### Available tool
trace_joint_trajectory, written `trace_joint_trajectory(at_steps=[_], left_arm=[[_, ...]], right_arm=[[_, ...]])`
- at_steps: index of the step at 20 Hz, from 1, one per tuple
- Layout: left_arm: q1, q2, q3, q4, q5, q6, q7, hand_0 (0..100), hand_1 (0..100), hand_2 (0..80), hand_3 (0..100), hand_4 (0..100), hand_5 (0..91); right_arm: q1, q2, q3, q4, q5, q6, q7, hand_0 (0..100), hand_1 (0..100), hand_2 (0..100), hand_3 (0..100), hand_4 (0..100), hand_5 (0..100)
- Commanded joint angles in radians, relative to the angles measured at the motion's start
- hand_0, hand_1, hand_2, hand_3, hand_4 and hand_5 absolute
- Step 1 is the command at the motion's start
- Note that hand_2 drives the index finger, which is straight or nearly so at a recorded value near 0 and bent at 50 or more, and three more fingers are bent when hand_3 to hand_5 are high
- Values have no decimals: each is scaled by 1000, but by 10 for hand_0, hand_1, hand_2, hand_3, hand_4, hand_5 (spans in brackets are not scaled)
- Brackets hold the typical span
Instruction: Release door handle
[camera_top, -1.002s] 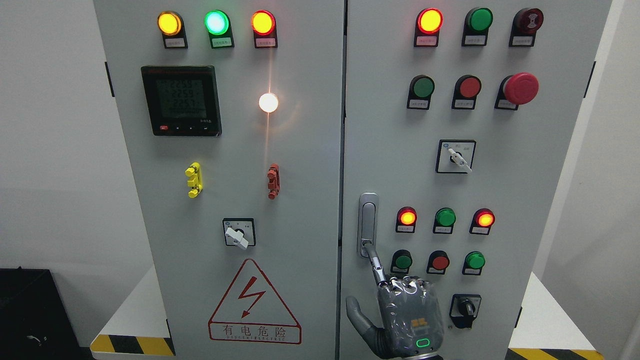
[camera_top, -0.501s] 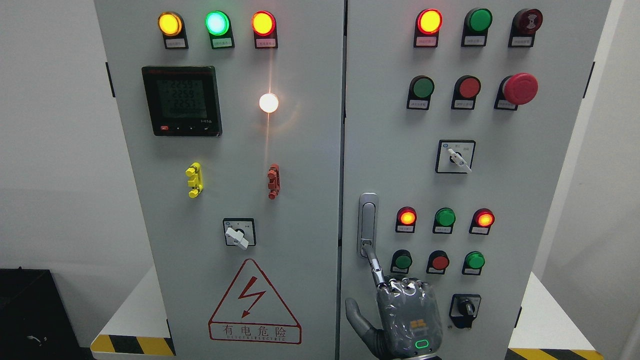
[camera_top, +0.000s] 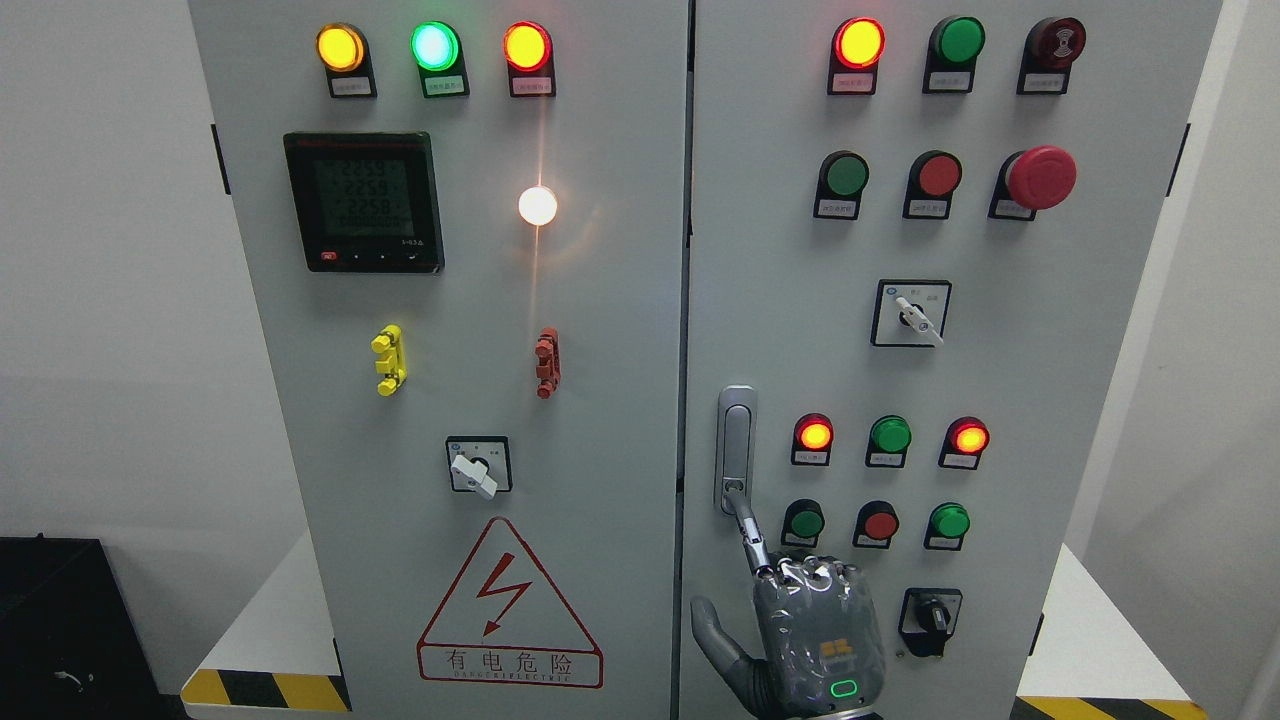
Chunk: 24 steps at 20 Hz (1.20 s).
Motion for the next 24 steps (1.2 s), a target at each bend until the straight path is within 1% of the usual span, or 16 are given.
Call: trace_joint_trajectory(at_steps=[1,24], left_arm=[[17,0,0,0,0,0,0,120,556,0,0,0,0],[17,0,0,0,0,0,0,120,556,0,0,0,0]], right_arm=[[2,0,-2,37,0,1,1,403,278,164,1000,1000,1000],[13,0,-3,40,0,1,1,405,281,173,1000,1000,1000]])
